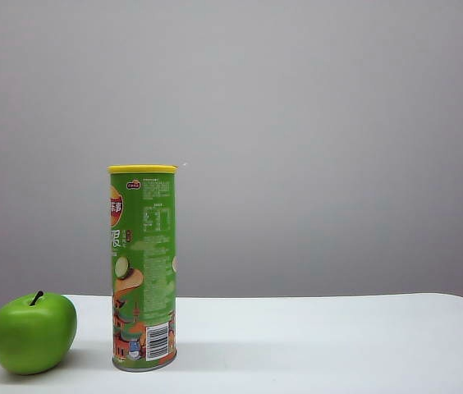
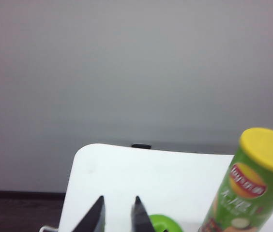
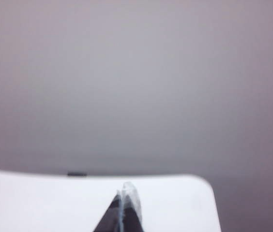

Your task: Pick up the green bucket of chips from the desk, place it near the apple, and finally stand it up.

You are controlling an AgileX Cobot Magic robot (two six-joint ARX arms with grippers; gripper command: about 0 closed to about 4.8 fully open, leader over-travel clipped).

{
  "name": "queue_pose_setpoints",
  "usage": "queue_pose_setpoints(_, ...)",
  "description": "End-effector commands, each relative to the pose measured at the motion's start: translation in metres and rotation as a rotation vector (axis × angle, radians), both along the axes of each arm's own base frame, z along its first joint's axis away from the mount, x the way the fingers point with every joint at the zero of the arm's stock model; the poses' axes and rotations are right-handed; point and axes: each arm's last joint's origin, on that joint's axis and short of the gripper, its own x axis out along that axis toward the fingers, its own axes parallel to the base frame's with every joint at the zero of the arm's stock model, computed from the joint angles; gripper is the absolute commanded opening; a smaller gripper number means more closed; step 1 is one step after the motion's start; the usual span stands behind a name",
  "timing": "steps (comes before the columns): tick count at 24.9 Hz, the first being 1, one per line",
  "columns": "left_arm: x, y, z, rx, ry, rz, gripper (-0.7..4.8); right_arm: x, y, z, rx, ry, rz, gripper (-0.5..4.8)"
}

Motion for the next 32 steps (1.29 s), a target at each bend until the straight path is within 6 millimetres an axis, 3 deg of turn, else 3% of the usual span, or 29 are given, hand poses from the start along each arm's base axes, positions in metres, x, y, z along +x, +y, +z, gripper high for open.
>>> queue_pose_setpoints(1,0.003,0.0,-0.012,0.004,0.007,0.016,0.48,0.001,0.0,-0.013,0.003,0.122,0.007,-0.04)
queue_pose_setpoints(4,0.004,0.0,-0.022,-0.014,0.011,0.005,0.35,0.0,0.0,-0.018,0.002,0.168,0.0,-0.05)
queue_pose_setpoints(6,0.003,-0.001,-0.028,-0.019,-0.014,-0.017,-0.06,0.0,-0.001,-0.019,0.001,0.182,-0.008,-0.04)
queue_pose_setpoints(12,-0.003,0.0,-0.033,-0.018,-0.1,-0.017,-0.06,0.0,-0.003,-0.023,-0.01,0.222,-0.078,-0.05)
queue_pose_setpoints(32,-0.003,0.0,-0.041,-0.01,-0.011,-0.013,-0.02,0.0,-0.002,-0.023,0.005,0.229,-0.044,-0.04)
